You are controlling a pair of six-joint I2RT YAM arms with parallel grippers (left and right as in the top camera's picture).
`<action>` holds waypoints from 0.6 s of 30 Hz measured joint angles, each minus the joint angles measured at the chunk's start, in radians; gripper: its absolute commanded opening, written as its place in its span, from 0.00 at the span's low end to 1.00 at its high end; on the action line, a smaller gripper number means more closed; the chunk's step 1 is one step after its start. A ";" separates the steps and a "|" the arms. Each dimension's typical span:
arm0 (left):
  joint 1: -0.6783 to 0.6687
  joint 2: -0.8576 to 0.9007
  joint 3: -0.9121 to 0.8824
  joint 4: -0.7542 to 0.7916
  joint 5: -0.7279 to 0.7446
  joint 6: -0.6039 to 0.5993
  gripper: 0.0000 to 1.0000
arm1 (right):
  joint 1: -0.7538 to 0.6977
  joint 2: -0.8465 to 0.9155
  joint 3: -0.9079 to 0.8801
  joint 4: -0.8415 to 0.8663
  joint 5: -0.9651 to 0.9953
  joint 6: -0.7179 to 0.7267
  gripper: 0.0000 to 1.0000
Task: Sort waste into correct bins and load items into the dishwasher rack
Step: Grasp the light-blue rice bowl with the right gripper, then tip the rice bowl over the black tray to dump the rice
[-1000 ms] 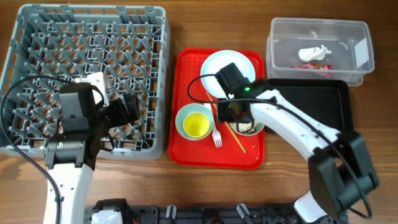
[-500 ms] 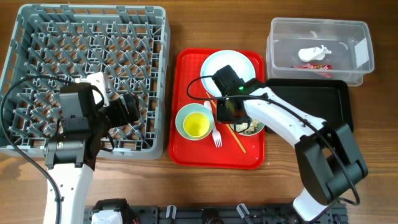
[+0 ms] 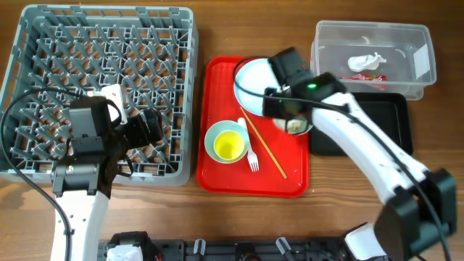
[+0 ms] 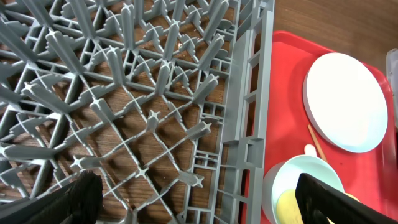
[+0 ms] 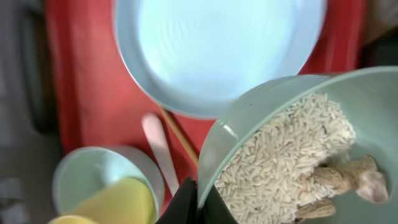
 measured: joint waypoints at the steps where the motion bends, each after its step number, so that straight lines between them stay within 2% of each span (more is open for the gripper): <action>1: 0.000 0.000 0.000 0.000 0.000 0.000 1.00 | -0.018 -0.014 0.002 0.003 -0.019 -0.002 0.04; 7: 0.000 0.000 0.000 0.000 0.000 0.000 1.00 | -0.264 -0.030 -0.008 0.013 -0.215 -0.028 0.04; 18: 0.000 0.000 0.000 0.000 0.000 0.000 1.00 | -0.634 -0.024 -0.269 0.190 -0.721 -0.156 0.04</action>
